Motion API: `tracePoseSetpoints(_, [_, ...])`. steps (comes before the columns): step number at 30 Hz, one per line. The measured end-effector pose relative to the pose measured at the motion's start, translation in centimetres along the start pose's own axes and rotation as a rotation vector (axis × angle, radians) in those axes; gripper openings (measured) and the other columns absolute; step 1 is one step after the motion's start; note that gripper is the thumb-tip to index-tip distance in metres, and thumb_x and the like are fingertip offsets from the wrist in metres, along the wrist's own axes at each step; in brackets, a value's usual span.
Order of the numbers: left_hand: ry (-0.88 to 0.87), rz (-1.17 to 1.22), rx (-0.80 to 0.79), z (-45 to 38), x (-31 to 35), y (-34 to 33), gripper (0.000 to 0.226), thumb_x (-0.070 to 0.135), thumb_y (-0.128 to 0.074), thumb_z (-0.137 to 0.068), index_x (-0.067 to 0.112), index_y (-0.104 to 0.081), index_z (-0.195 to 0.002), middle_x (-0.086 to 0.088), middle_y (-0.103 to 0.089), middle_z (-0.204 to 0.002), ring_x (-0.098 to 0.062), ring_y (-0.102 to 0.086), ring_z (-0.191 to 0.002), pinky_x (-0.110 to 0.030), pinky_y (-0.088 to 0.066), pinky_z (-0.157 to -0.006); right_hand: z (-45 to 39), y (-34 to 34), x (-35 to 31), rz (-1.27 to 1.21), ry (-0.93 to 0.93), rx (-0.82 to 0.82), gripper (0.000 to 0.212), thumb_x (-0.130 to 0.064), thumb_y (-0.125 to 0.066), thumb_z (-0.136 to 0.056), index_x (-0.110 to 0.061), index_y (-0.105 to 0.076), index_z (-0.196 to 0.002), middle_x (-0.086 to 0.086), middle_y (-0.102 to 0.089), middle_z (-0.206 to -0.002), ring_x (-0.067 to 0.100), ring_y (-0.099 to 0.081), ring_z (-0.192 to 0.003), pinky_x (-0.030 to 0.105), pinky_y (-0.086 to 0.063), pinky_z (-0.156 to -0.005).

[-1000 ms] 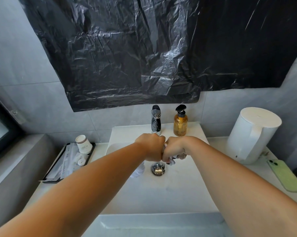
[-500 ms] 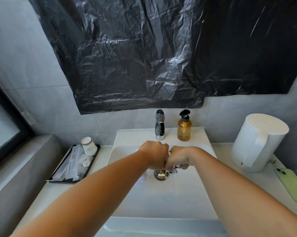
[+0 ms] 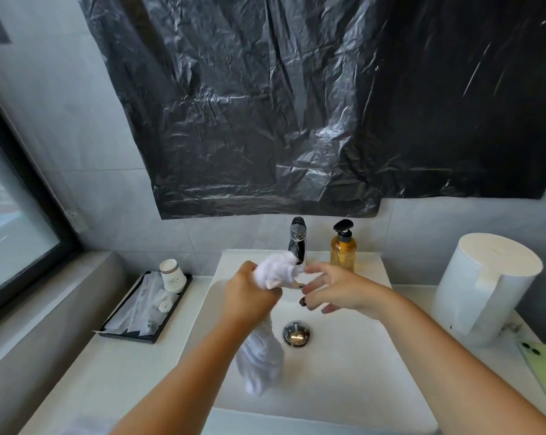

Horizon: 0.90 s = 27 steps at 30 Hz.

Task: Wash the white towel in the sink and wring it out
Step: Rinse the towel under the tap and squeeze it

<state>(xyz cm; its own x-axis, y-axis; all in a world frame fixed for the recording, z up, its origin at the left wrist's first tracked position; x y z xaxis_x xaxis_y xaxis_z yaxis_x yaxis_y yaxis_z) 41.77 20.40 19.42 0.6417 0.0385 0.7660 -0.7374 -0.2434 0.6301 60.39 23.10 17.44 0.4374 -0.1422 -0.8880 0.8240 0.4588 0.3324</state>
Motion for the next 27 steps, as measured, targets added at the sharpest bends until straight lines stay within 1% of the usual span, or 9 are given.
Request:
tracePoseSetpoints(3, [0.177, 0.394, 0.099, 1.8, -0.7, 1.7, 0.024, 0.007, -0.074, -0.076, 0.009, -0.063, -0.097, -0.008, -0.071, -0.077, -0.013, -0.064, -0.059, -0.012, -0.044, -0.047, 0.4, -0.4, 4.8, -0.082, -0.182, 0.098, 0.028, -0.018, -0.060, -0.093, -0.016, -0.054, -0.120, 0.012, -0.071, -0.108, 0.029, -0.071, -0.097, 0.033, -0.050, -0.079])
tracePoseSetpoints(7, [0.250, 0.701, 0.097, 4.3, -0.3, 2.6, 0.021, -0.001, -0.075, -0.075, 0.009, -0.067, -0.091, -0.006, -0.069, -0.071, -0.013, -0.064, -0.055, -0.031, -0.055, -0.061, 1.2, -2.1, 9.7, 0.819, -0.278, 0.018, 0.031, -0.017, -0.055, -0.088, -0.018, -0.056, -0.118, 0.002, -0.052, -0.127, 0.023, -0.054, -0.113, 0.031, -0.042, -0.094])
tracePoseSetpoints(11, [0.264, 0.866, 0.050, 5.8, 0.5, 3.1, 0.018, -0.006, -0.073, -0.075, 0.006, -0.066, -0.086, -0.007, -0.064, -0.065, -0.018, -0.060, -0.060, -0.033, -0.051, -0.060, 3.0, -3.4, 3.8, 0.169, 0.036, 0.178, 0.005, -0.022, -0.066, -0.089, -0.021, -0.068, -0.094, -0.001, -0.071, -0.099, 0.016, -0.066, -0.094, 0.027, -0.049, -0.080])
tracePoseSetpoints(13, [0.303, 0.966, 0.006, 6.2, 0.8, 3.1, 0.017, -0.004, -0.074, -0.072, 0.003, -0.066, -0.086, -0.009, -0.062, -0.068, -0.020, -0.058, -0.063, -0.031, -0.048, -0.059, 5.2, -5.0, -0.4, -0.091, 0.187, 0.131, 0.008, -0.018, -0.066, -0.090, -0.019, -0.070, -0.097, -0.001, -0.074, -0.098, 0.008, -0.068, -0.090, 0.019, -0.050, -0.076])
tracePoseSetpoints(15, [0.348, 1.101, -0.057, 6.4, 1.1, 3.2, 0.027, 0.004, -0.074, -0.064, 0.001, -0.065, -0.089, -0.009, -0.060, -0.069, -0.019, -0.058, -0.063, -0.030, -0.047, -0.061, 7.5, -7.4, -3.2, -0.076, 0.294, 0.047, 0.024, -0.030, -0.073, -0.083, -0.021, -0.068, -0.106, -0.003, -0.073, -0.105, 0.004, -0.066, -0.097, 0.019, -0.051, -0.082])
tracePoseSetpoints(17, [0.385, 1.231, -0.166, 6.5, 1.3, 3.7, 0.033, 0.010, -0.074, -0.066, -0.001, -0.061, -0.095, -0.011, -0.059, -0.071, -0.022, -0.061, -0.068, -0.034, -0.050, -0.069, 8.6, -8.7, -4.1, 0.064, 0.334, 0.128, 0.043, -0.046, -0.075, -0.070, -0.030, -0.063, -0.108, -0.009, -0.070, -0.106, 0.006, -0.065, -0.100, 0.027, -0.054, -0.085])
tracePoseSetpoints(21, [0.224, 1.258, -0.478, 7.5, 1.8, 6.3, 0.049, 0.013, -0.066, -0.072, -0.007, -0.060, -0.116, -0.021, -0.065, -0.103, -0.028, -0.065, -0.100, -0.039, -0.051, -0.095, 10.1, -10.2, -4.8, -0.094, 0.413, 0.419, 0.020, -0.031, -0.070, -0.078, -0.030, -0.067, -0.098, -0.004, -0.071, -0.092, 0.019, -0.066, -0.090, 0.035, -0.053, -0.078])
tracePoseSetpoints(24, [-0.001, 1.004, -0.538, 8.2, 0.0, 7.6, 0.035, 0.021, -0.063, -0.080, 0.012, -0.068, -0.113, -0.001, -0.073, -0.113, -0.009, -0.065, -0.107, -0.028, -0.042, -0.094, 11.9, -12.0, -6.0, -0.242, 0.469, 0.505, 0.020, -0.034, -0.067, -0.089, -0.025, -0.068, -0.107, 0.001, -0.072, -0.099, 0.022, -0.066, -0.097, 0.034, -0.053, -0.084])
tracePoseSetpoints(27, [0.006, 0.968, -0.677, 9.9, -1.9, 6.8, 0.039, 0.039, -0.055, -0.090, 0.018, -0.072, -0.118, -0.002, -0.069, -0.124, -0.016, -0.057, -0.126, -0.044, -0.029, -0.115, 13.5, -13.8, -7.0, -0.343, 0.472, 0.566, 0.028, -0.039, -0.062, -0.089, -0.022, -0.070, -0.110, 0.004, -0.073, -0.104, 0.023, -0.067, -0.102, 0.037, -0.052, -0.089])
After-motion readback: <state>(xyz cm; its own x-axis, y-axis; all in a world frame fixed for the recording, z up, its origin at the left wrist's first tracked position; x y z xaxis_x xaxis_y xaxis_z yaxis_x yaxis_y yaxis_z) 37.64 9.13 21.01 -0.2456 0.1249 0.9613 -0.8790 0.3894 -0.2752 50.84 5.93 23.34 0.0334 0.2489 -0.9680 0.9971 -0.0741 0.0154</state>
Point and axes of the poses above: each hand's wrist, its own z-axis away from the middle knuckle, its own y-axis out of the back of the hand, x = y × z, the point moved 5 cm from there along -z, towards the middle knuckle
